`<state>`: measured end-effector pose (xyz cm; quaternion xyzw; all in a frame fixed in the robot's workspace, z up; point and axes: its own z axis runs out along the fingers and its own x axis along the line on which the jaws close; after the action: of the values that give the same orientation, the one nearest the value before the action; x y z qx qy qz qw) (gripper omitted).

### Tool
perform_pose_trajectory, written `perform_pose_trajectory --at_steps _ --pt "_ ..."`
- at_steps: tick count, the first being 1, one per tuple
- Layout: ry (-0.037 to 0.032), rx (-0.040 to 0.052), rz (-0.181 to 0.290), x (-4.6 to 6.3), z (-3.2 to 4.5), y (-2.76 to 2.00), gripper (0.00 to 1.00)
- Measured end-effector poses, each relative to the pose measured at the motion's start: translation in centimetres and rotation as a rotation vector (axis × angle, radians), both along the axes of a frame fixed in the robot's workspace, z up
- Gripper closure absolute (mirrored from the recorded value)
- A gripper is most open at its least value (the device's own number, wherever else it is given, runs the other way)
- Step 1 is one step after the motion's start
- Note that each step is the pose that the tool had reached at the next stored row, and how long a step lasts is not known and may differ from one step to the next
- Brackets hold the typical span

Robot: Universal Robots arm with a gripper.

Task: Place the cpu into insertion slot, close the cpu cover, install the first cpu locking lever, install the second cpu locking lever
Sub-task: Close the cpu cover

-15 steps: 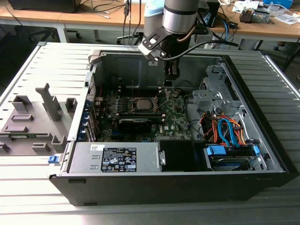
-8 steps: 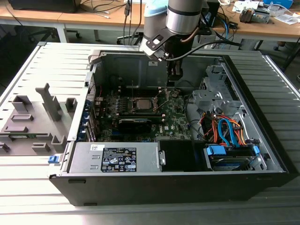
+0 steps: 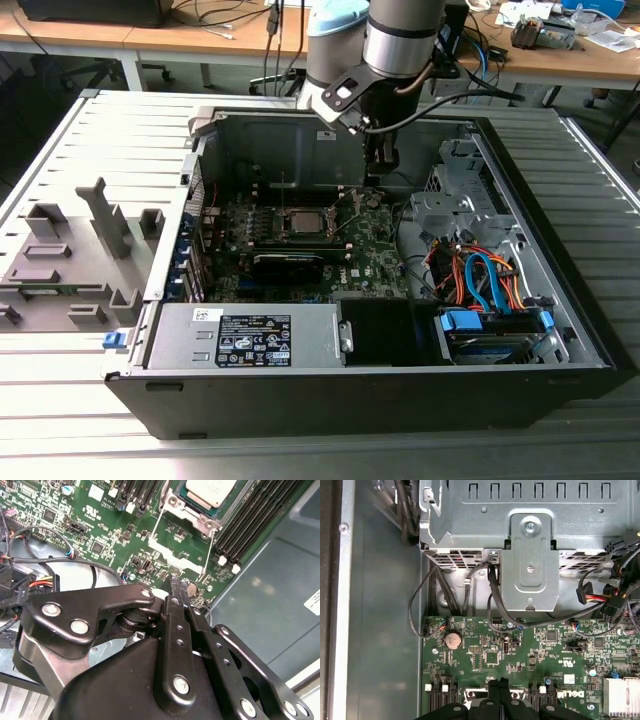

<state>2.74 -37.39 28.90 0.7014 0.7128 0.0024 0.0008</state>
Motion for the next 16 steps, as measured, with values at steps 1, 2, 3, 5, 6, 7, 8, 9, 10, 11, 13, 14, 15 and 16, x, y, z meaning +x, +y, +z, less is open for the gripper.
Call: perform_pose_trajectory --at_steps 1,2,3,5,6,7,8,9,10,11,13,14,15,16 --pt "0.0000 0.0001 0.000 0.0 -0.05 0.00 0.89" --pt "0.0000 0.0001 0.001 0.1 -0.09 0.00 0.89" --pt "0.0001 0.0000 0.001 0.2 -0.17 0.00 0.89" --pt "0.0000 0.0000 0.002 0.3 -0.28 0.00 0.89" --pt "0.0001 0.0001 0.002 0.3 -0.33 0.00 0.89" --pt "0.0002 0.0001 0.002 0.4 -0.41 0.00 0.89" --pt "0.0002 0.0000 0.003 0.5 -0.47 0.00 0.89" --pt "0.0002 0.0001 0.003 0.6 -0.57 0.00 0.89" --pt "0.0003 0.0000 0.003 0.6 -0.63 0.00 0.89" --pt "0.0003 0.0001 0.004 0.7 -0.75 0.00 0.89" --pt "0.0004 0.0001 0.004 0.9 -0.89 0.00 0.89" --pt "0.0003 0.0002 0.004 0.9 -0.96 0.00 0.89" --pt "0.0003 0.0000 0.005 1.0 -1.03 0.00 0.89" --pt "0.0004 0.0001 0.005 1.0 -1.16 0.00 0.89"
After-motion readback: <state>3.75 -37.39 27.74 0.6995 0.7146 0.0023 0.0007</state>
